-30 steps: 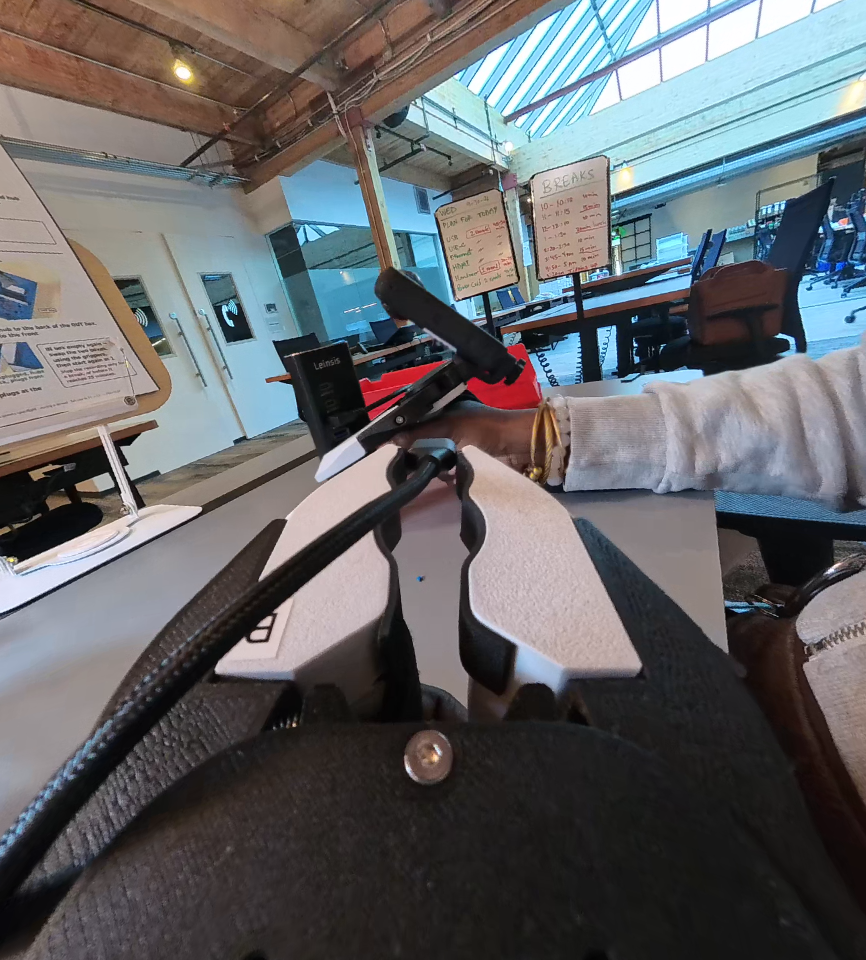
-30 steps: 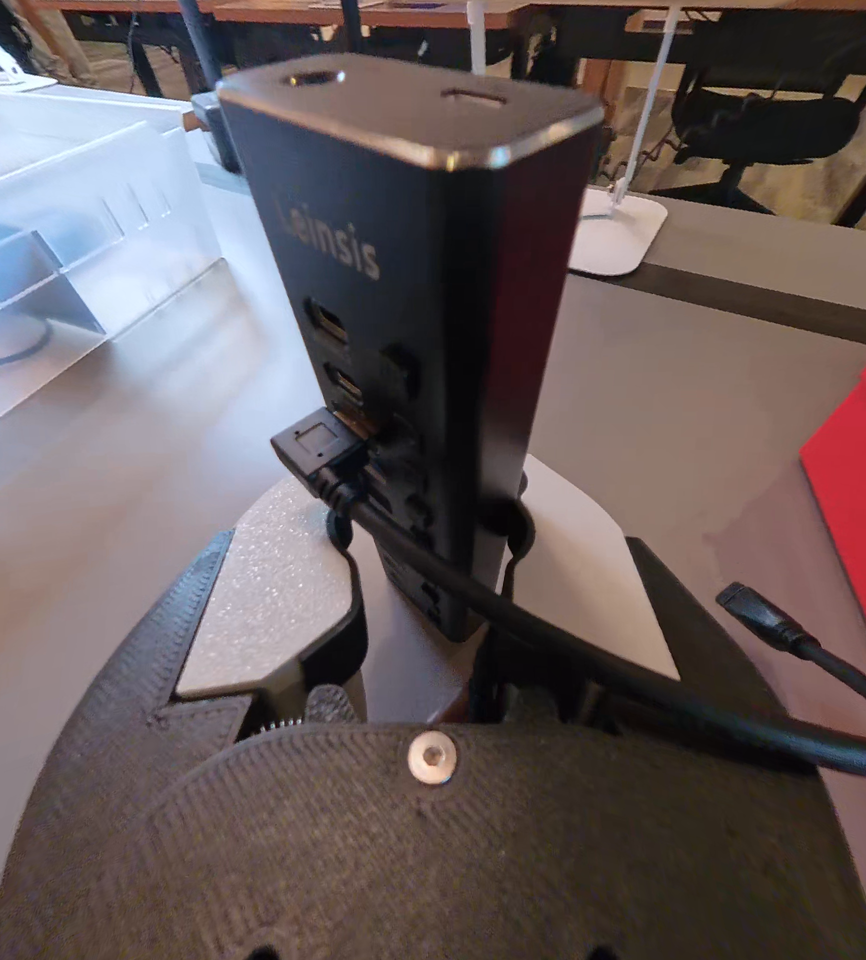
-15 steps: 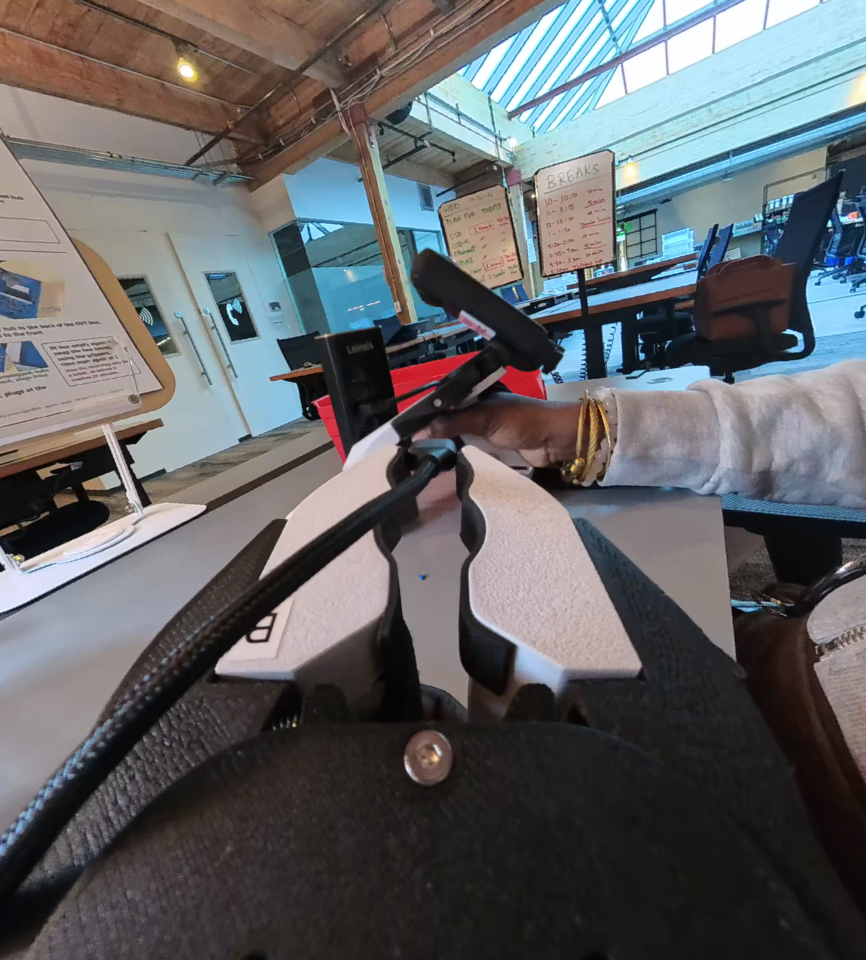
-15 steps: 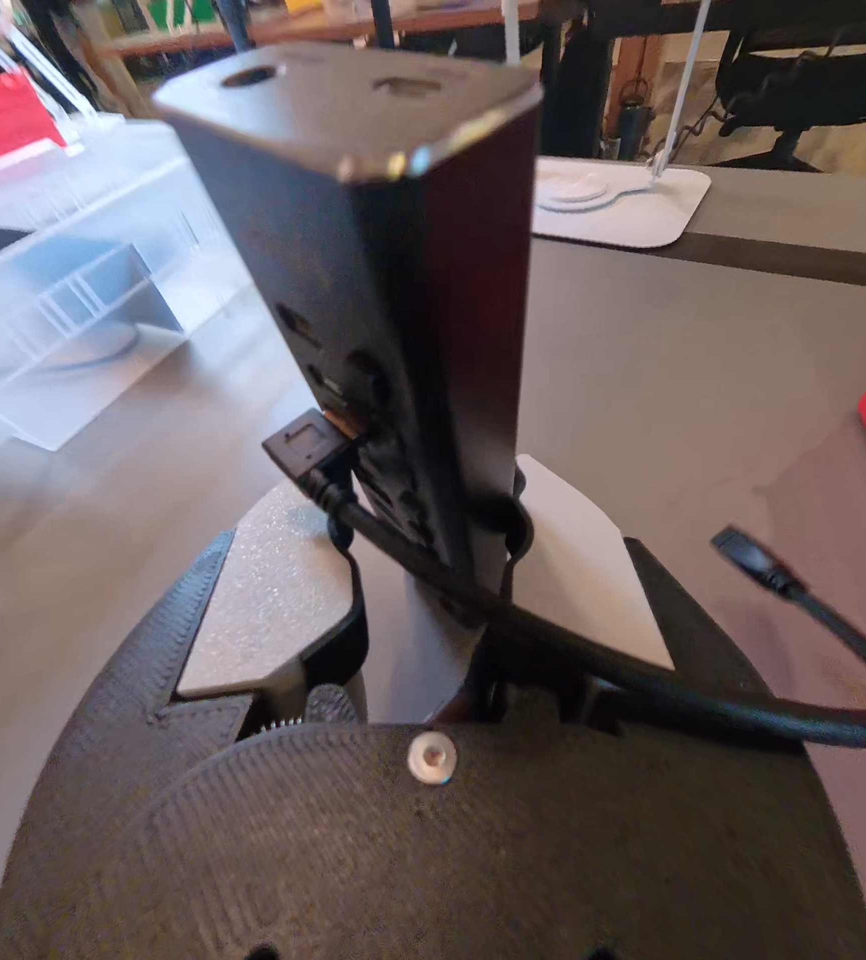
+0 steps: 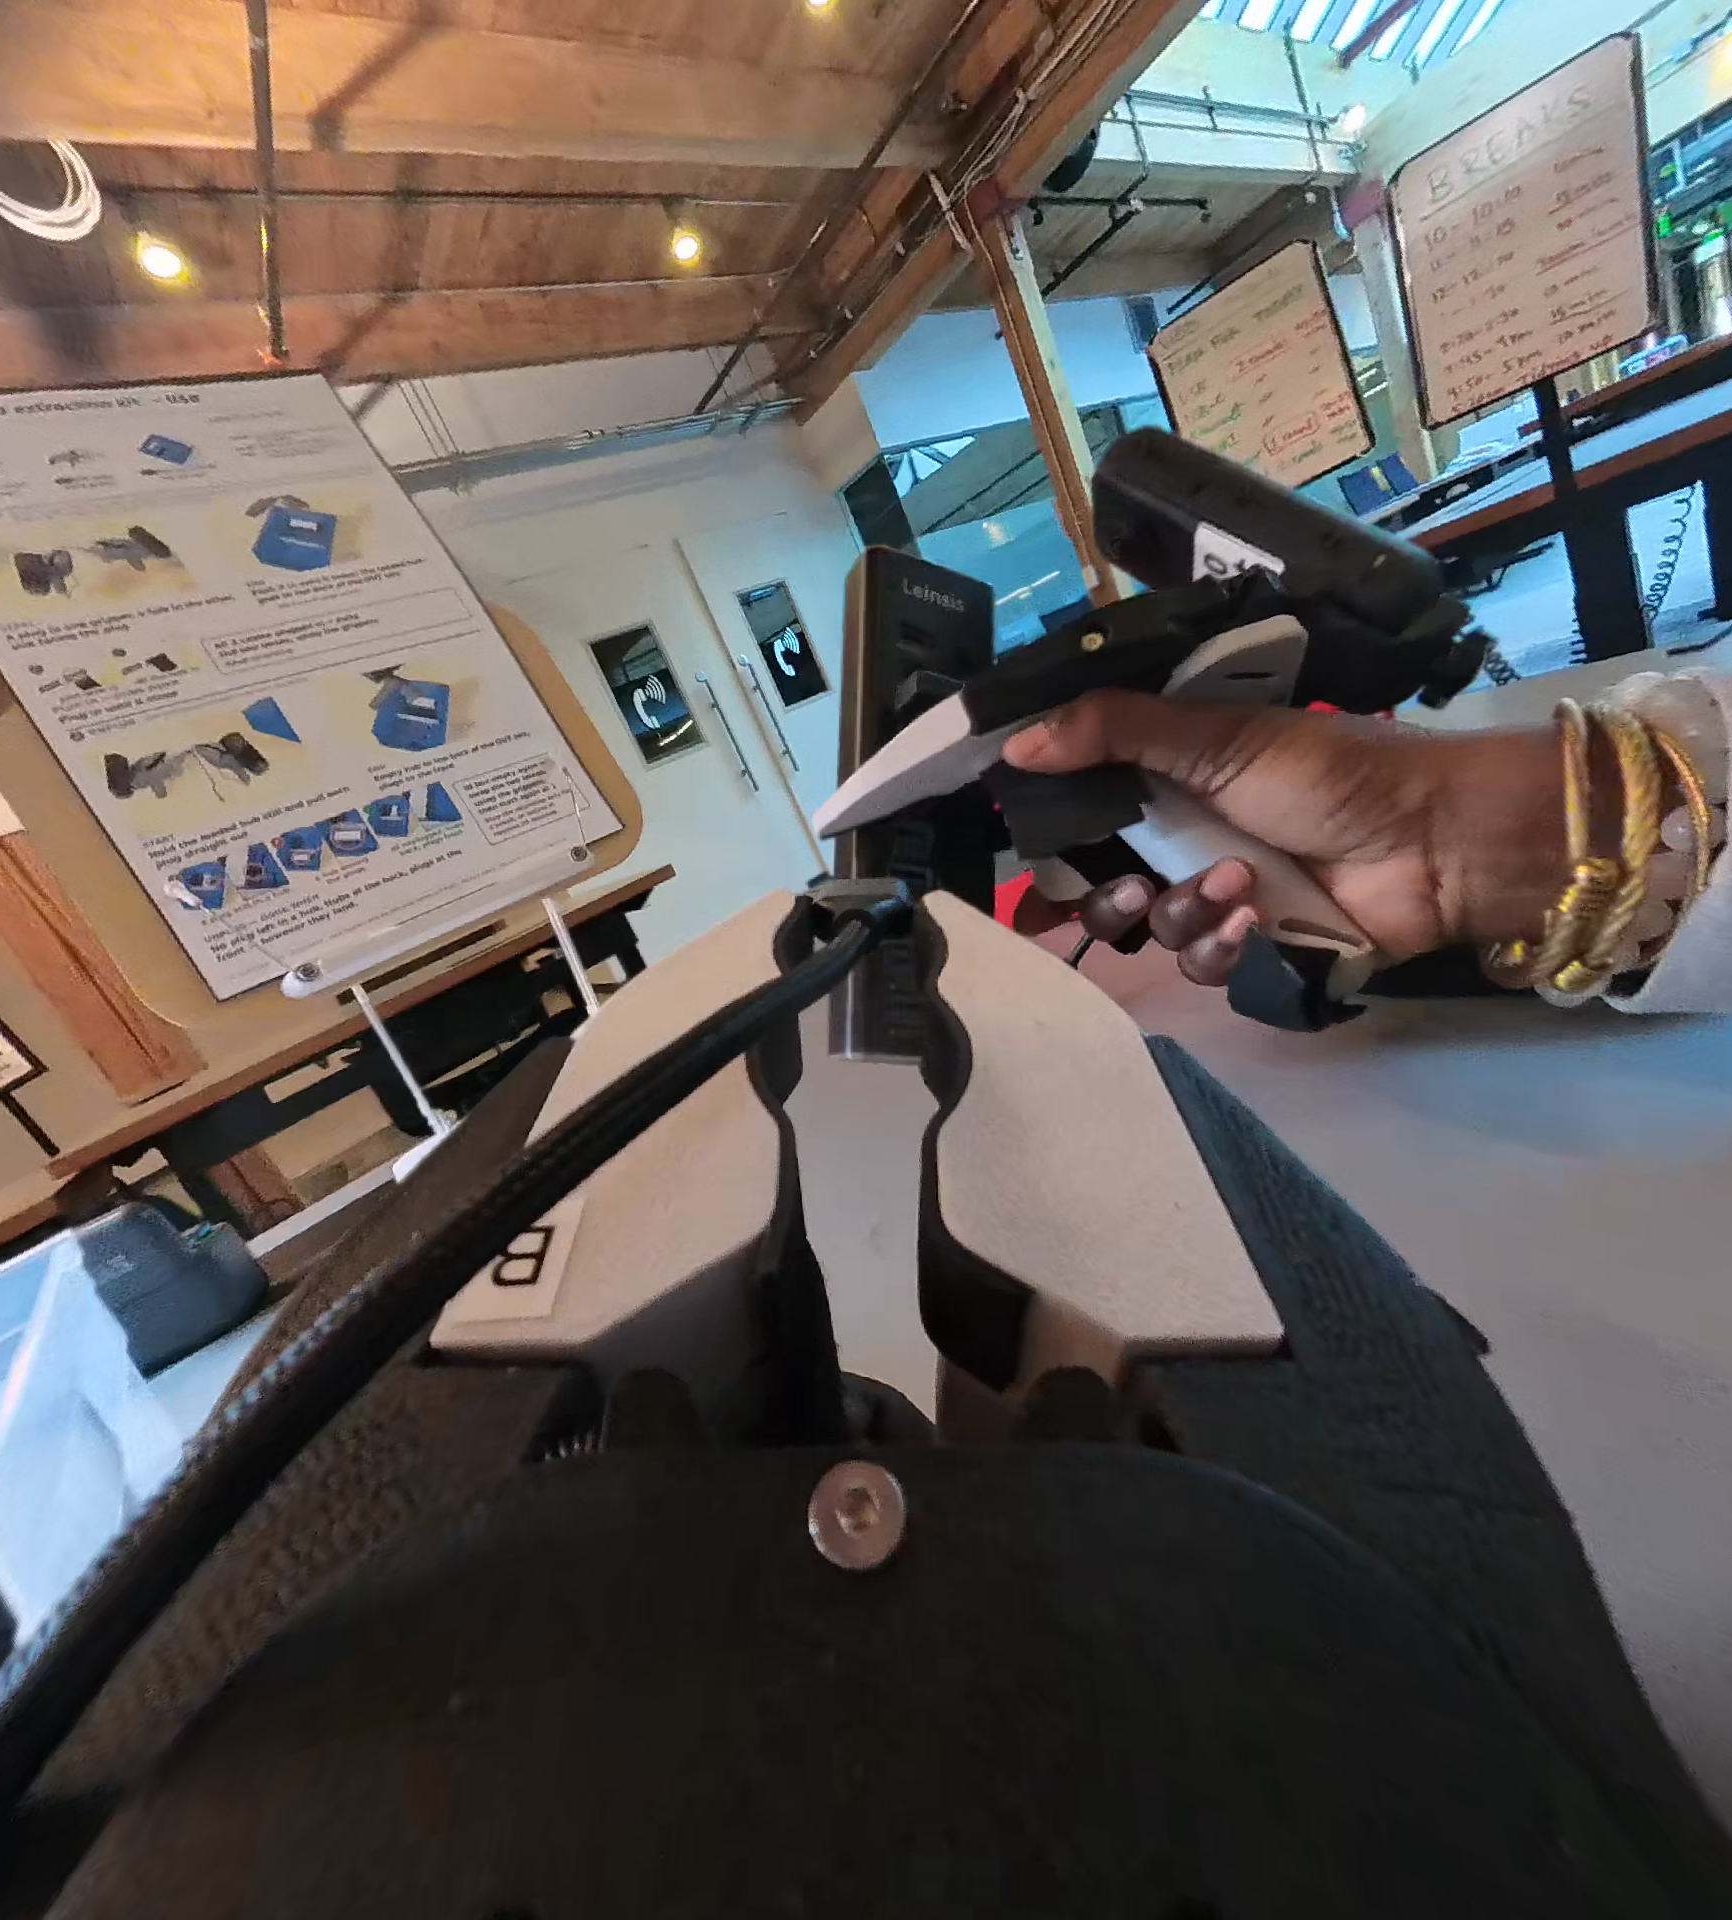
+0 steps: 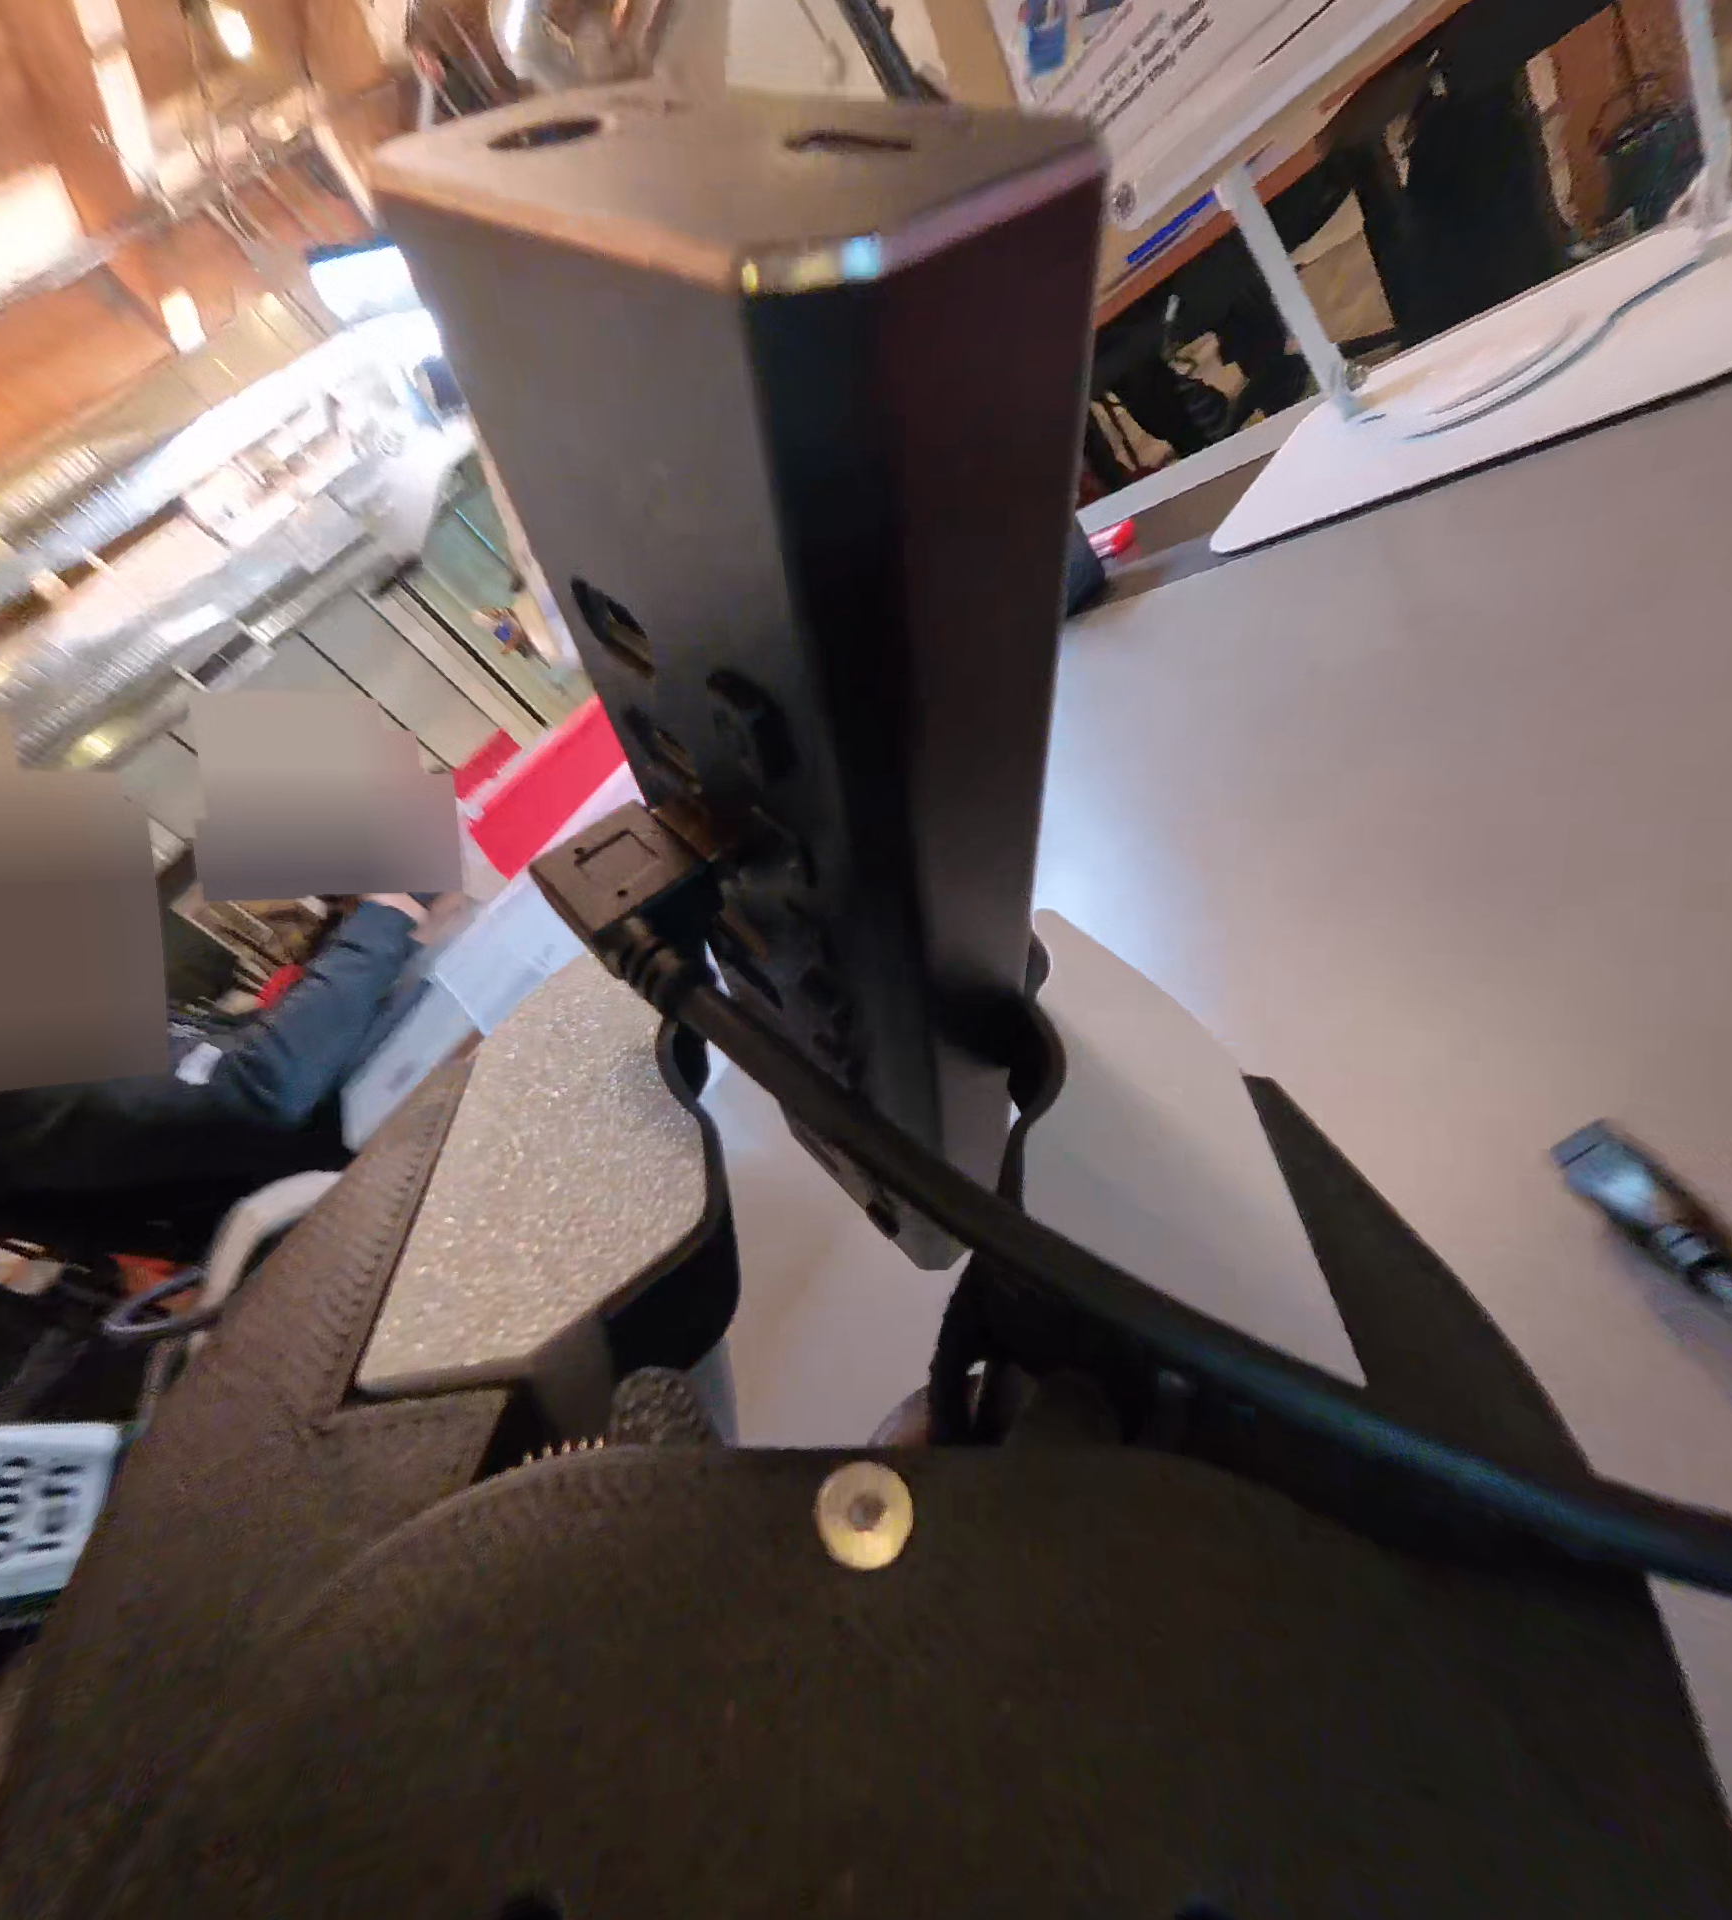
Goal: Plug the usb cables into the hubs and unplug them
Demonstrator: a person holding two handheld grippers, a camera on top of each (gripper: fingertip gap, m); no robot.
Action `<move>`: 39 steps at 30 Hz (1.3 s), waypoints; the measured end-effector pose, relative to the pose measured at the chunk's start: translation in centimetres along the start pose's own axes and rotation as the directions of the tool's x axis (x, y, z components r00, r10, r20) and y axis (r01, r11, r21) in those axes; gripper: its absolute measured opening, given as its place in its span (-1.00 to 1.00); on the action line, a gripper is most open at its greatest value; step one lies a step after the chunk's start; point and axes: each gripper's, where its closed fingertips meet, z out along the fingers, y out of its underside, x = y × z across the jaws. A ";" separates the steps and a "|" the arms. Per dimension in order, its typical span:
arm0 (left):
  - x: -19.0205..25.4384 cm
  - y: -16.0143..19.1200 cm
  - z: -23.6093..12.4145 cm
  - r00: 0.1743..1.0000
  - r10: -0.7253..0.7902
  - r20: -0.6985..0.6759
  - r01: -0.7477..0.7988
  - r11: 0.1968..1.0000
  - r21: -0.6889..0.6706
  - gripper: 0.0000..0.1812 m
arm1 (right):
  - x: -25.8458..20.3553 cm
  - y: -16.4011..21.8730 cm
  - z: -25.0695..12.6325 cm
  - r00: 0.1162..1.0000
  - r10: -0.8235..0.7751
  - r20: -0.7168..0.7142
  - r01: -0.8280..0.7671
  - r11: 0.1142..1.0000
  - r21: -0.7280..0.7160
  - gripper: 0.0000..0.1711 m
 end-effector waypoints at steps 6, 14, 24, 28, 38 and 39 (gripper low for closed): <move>-1.2 -0.1 -0.4 0.993 -0.116 0.013 0.115 0.993 0.031 -0.80 | 0.5 2.2 -1.4 0.911 -0.381 -0.159 0.356 0.920 -0.164 -0.33; -2.0 0.0 -0.8 0.991 -0.128 0.036 0.126 0.991 0.040 -0.80 | 2.2 4.8 -2.1 0.861 -0.459 -0.220 0.415 0.883 -0.219 -0.32; -2.2 0.0 -0.9 0.992 -0.123 0.039 0.121 0.992 0.045 -0.80 | 2.1 5.2 -2.0 0.824 -0.513 -0.240 0.457 0.853 -0.254 -0.14; -2.2 0.0 -0.9 0.992 -0.118 0.043 0.116 0.992 0.046 -0.80 | 1.5 7.1 -3.2 0.845 -0.503 -0.181 0.412 0.828 -0.381 0.07; -2.3 0.1 -1.0 0.990 -0.134 0.039 0.133 0.990 0.046 -0.80 | -6.9 6.6 -11.9 0.831 -0.353 0.430 0.549 0.645 -0.531 -0.38; -2.2 0.1 -1.0 0.990 -0.135 0.038 0.133 0.990 0.046 -0.80 | -7.1 4.9 -12.4 0.802 -0.395 0.447 0.585 0.669 -0.458 -0.50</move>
